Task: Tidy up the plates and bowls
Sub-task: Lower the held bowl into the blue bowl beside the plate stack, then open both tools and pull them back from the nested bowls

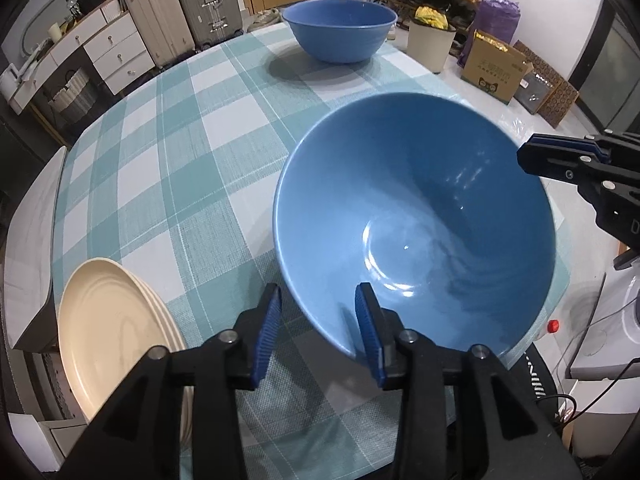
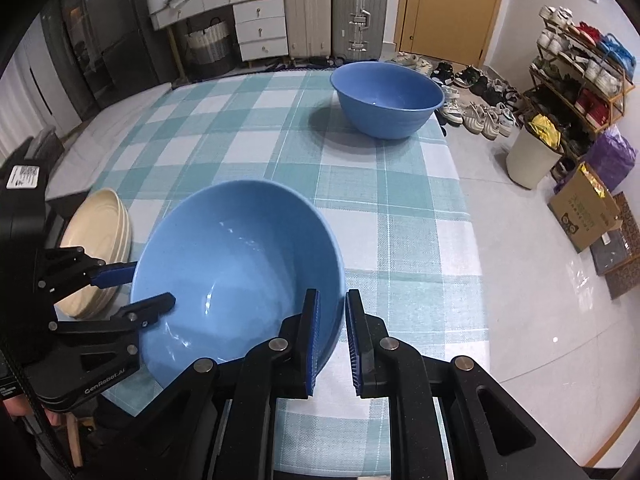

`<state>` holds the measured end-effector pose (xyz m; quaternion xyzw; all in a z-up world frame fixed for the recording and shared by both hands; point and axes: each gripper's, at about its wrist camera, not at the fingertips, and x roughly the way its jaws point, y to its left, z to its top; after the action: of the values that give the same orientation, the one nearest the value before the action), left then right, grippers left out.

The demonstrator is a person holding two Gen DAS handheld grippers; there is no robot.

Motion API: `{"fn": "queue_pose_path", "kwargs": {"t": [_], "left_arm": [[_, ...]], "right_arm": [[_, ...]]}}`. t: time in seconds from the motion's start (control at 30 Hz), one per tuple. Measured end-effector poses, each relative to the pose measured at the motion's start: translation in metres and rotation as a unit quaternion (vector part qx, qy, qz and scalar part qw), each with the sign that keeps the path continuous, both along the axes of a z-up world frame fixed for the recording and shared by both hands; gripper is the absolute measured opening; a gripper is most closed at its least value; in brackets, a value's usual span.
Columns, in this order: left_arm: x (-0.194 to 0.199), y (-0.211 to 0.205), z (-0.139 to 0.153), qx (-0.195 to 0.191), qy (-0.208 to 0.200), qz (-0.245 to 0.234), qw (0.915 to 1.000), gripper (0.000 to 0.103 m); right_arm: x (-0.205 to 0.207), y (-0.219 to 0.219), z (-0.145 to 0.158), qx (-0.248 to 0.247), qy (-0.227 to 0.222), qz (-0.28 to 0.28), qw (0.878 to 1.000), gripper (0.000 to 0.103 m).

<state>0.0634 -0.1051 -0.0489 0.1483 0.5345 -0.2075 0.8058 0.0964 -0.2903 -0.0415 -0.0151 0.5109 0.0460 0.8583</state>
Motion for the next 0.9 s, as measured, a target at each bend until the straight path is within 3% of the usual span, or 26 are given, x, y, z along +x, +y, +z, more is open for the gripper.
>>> {"fn": "queue_pose_path", "kwargs": {"t": [0.17, 0.33, 0.47, 0.53, 0.63, 0.7, 0.73, 0.77, 0.9], "left_arm": [[0.002, 0.009, 0.003, -0.009, -0.011, 0.020, 0.9997, 0.039], [0.001, 0.034, 0.017, -0.070, -0.028, 0.066, 0.9949, 0.049], [-0.009, 0.043, 0.031, -0.099, -0.058, 0.086, 0.9897, 0.051], [-0.017, 0.045, 0.038, -0.110, -0.080, 0.095, 0.9861, 0.056], [-0.027, 0.042, 0.045, -0.122, -0.105, 0.096, 0.9824, 0.058], [-0.032, 0.039, 0.047, -0.130, -0.115, 0.097, 0.9799, 0.069], [-0.033, 0.038, 0.048, -0.131, -0.121, 0.100, 0.9788, 0.083], [-0.034, 0.037, 0.048, -0.134, -0.130, 0.103, 0.9770, 0.089], [-0.040, 0.030, 0.046, -0.133, -0.163, 0.108, 0.9716, 0.090]], "right_arm": [[-0.004, -0.011, 0.006, 0.023, -0.017, -0.012, 1.000, 0.012], [-0.014, -0.027, 0.009, 0.087, -0.045, -0.039, 0.994, 0.014], [-0.030, -0.023, 0.012, 0.100, -0.080, -0.045, 0.991, 0.021], [-0.039, -0.018, 0.016, 0.106, -0.102, -0.042, 0.988, 0.025], [-0.054, -0.009, 0.023, 0.108, -0.146, -0.042, 0.983, 0.043], [-0.063, -0.001, 0.027, 0.098, -0.175, -0.033, 0.979, 0.060], [-0.069, 0.004, 0.029, 0.088, -0.194, -0.030, 0.977, 0.063], [-0.073, 0.006, 0.031, 0.084, -0.206, -0.027, 0.974, 0.069], [-0.084, 0.010, 0.030, 0.097, -0.241, -0.019, 0.966, 0.081]]}}
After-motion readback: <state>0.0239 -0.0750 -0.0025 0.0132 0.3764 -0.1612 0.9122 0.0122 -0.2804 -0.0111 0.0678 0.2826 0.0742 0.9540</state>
